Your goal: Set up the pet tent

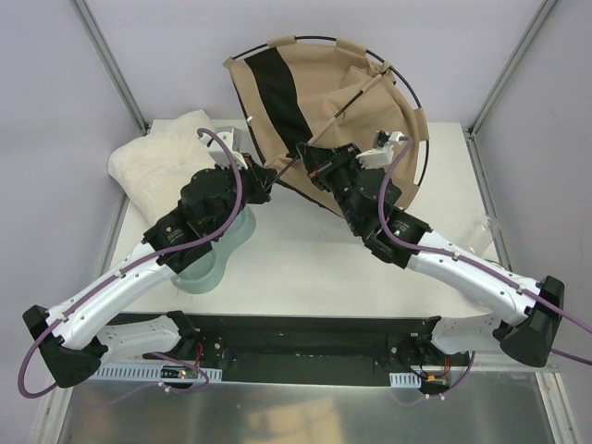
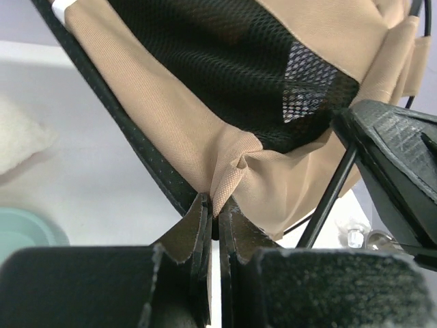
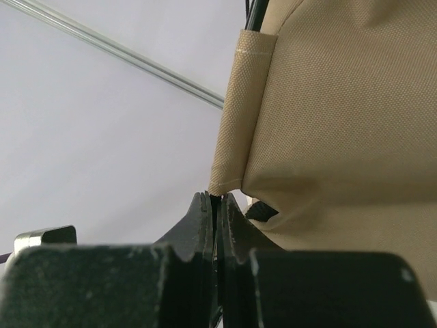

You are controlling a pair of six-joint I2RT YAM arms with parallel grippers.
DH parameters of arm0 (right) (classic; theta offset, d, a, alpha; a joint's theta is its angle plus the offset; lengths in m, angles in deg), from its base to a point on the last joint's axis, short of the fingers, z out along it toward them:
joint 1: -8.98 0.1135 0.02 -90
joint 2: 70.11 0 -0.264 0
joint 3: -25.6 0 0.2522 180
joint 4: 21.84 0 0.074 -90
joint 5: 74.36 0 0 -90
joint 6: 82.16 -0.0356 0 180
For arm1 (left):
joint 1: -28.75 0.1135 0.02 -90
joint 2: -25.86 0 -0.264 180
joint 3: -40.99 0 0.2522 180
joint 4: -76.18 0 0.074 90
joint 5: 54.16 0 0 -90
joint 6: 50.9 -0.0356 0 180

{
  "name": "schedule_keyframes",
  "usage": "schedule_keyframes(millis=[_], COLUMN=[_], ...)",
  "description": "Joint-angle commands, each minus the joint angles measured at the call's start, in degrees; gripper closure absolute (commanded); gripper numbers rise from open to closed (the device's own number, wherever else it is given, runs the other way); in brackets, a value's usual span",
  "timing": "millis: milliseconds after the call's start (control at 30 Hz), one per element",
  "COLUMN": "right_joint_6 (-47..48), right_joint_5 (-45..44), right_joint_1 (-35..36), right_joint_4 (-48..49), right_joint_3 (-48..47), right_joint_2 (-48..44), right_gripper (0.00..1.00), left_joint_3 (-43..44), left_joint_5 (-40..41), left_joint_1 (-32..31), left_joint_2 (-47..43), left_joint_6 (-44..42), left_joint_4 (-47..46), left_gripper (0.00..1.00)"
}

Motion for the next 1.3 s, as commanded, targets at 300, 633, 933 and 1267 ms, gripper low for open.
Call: schedule_keyframes(millis=[300,633,933,1267], right_joint_6=[2.6,1.9,-1.3,-2.9], right_joint_5=[-1.9,23.3,20.3,14.1], right_joint_1=[0.3,1.2,1.5,1.5], right_joint_4=[-12.8,-16.0,-18.9,-8.6], right_joint_3=[-2.9,-3.7,-4.4,1.7], right_joint_2=[-2.9,-1.6,-1.3,-5.5], right_gripper=[1.0,0.27,0.34,0.41], left_joint_3=[3.9,3.9,3.2,1.7], left_joint_5=[6.8,9.3,10.0,9.7], left_joint_1=[-0.4,-0.4,-0.4,-0.4], left_joint_2=[0.2,1.2,1.1,0.5], left_joint_6=[3.8,4.7,4.6,4.8], left_joint_4=[-1.3,-1.3,-1.9,-1.9], left_gripper=[1.0,1.0,1.0,1.0])
